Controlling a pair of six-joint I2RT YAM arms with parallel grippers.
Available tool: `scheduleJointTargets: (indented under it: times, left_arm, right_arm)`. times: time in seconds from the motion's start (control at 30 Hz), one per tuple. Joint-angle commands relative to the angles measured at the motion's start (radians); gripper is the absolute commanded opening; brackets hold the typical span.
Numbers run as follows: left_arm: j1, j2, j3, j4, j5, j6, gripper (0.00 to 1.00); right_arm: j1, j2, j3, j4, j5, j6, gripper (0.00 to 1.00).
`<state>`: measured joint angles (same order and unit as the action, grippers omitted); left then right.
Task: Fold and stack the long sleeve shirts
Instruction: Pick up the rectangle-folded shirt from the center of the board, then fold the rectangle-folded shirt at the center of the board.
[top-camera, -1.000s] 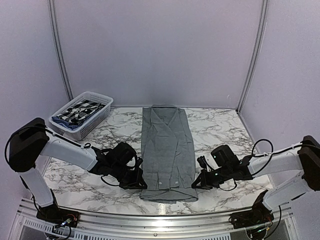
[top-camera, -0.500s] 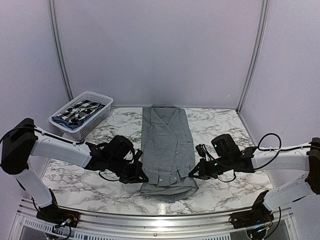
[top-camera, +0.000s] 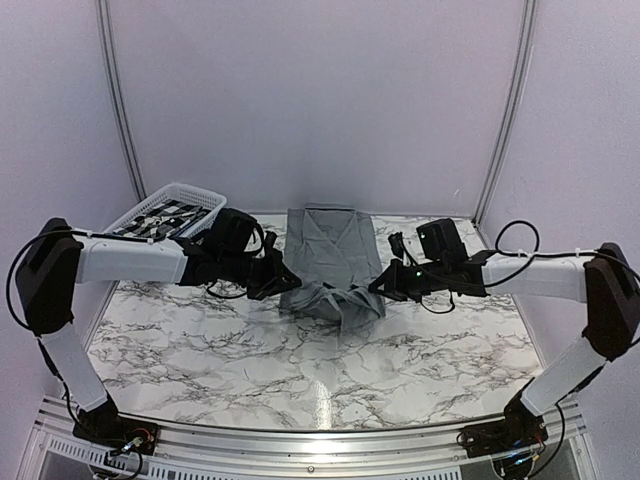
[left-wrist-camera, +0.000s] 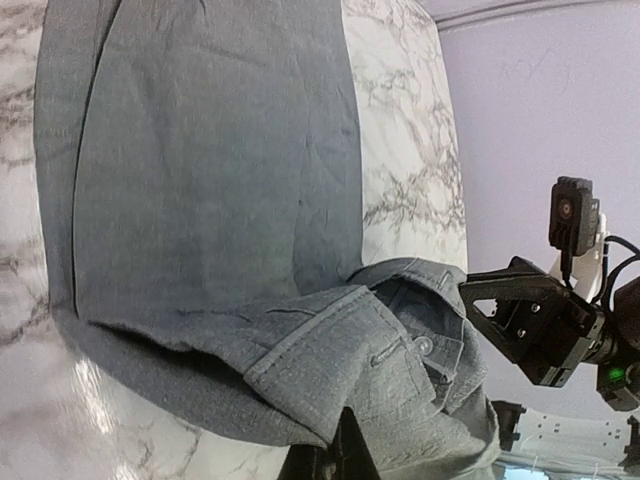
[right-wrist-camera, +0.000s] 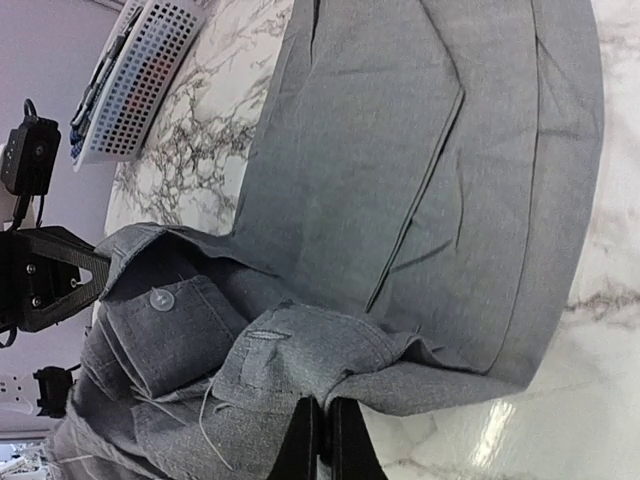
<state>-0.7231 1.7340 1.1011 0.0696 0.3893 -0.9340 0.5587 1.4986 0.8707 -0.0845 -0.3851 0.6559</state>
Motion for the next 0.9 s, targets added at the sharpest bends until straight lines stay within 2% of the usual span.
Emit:
scheduleJointTargets:
  times: [0.0, 0.2, 0.4, 0.63, 0.87]
  left_arm:
    - [0.079, 0.128, 0.14, 0.018, 0.015, 0.014, 0.0]
    - [0.129, 0.357, 0.31, 0.048, 0.028, 0.012, 0.0]
    - [0.148, 0.463, 0.341, 0.114, 0.016, -0.013, 0.0]
    - [0.141, 0.469, 0.297, 0.118, 0.035, -0.019, 0.0]
    - [0.087, 0.349, 0.101, 0.13, -0.006, -0.046, 0.0]
  right_arm:
    - [-0.067, 0.148, 0.124, 0.12, -0.027, -0.024, 0.0]
    - [-0.121, 0.402, 0.304, 0.175, -0.027, -0.023, 0.0]
    - [-0.159, 0.6, 0.39, 0.225, -0.074, 0.003, 0.0]
    - [-0.162, 0.584, 0.356, 0.213, -0.061, -0.004, 0.0]
    - [-0.16, 0.499, 0.199, 0.248, -0.103, 0.001, 0.0]
